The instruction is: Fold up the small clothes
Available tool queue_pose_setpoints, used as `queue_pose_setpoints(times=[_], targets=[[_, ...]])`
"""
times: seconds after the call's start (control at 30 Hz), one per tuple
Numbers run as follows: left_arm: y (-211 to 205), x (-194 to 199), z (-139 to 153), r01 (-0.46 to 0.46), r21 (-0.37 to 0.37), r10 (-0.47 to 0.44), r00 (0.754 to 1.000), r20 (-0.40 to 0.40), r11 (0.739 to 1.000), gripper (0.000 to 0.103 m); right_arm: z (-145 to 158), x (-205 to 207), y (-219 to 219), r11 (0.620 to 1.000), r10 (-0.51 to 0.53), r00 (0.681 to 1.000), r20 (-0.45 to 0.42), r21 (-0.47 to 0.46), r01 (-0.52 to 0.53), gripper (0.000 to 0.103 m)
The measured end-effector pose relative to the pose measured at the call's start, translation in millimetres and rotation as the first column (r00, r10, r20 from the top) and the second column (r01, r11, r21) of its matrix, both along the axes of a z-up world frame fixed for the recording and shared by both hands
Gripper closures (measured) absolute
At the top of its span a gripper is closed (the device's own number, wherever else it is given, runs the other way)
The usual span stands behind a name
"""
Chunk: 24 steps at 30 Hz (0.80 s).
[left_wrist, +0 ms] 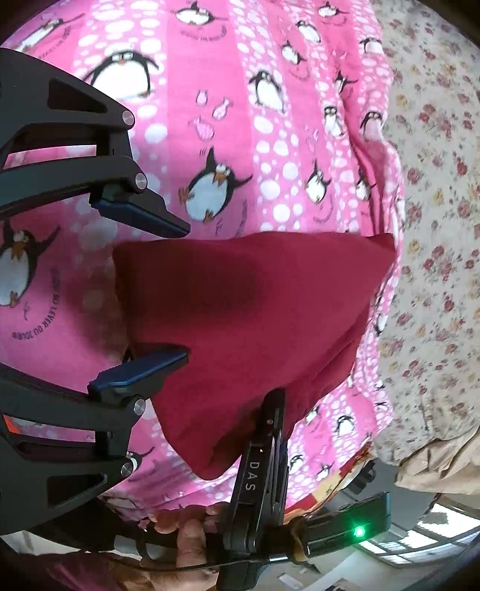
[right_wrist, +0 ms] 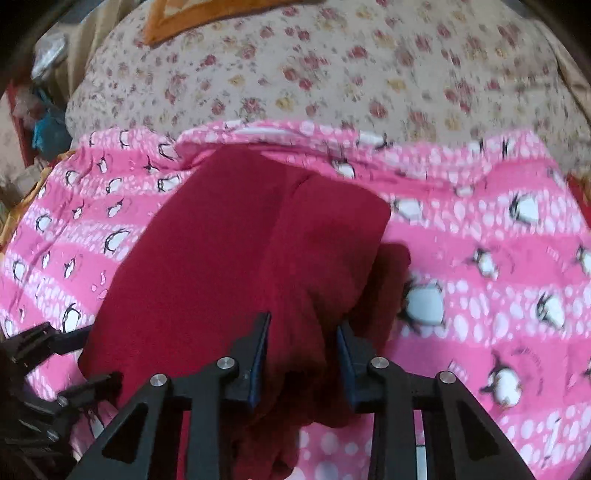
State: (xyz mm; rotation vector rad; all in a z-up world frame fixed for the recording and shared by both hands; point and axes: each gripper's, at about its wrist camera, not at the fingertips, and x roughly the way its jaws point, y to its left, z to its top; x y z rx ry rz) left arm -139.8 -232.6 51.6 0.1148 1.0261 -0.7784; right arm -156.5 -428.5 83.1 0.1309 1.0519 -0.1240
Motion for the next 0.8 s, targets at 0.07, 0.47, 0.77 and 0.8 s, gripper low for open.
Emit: queue_pose_setpoints(times=[0.07,0.47,0.77,0.8], targets=[[-0.5,1.1,-1.1,0.005,-0.002,-0.005,1.000,-0.007,1.000,0.040,-3.5,-6.0,-7.6,1.000,-0.024,1.000,0.002,0.020,0.024,0.071],[-2.3,11.9,-4.1,-0.021,-0.039,0.019,0.999,-0.047,0.999,0.039,39.6,24.0,-6.1,0.994,-0.079,0.992,0.101,0.082,0.070,0.053],[-2.3,18.9,-8.1,-0.034,-0.050,0.030,0.996,-0.080,0.998,0.032,-27.4,75.9,-35.8,0.985,-0.170,0.985,0.009,-0.025,0.170,0.046],[-2.8,18.7,-8.1,-0.033,-0.047,0.029,0.997,-0.078,0.998,0.032,-27.2,71.4,-41.8,0.984,-0.176,0.984,0.021,0.015,0.176,0.046]])
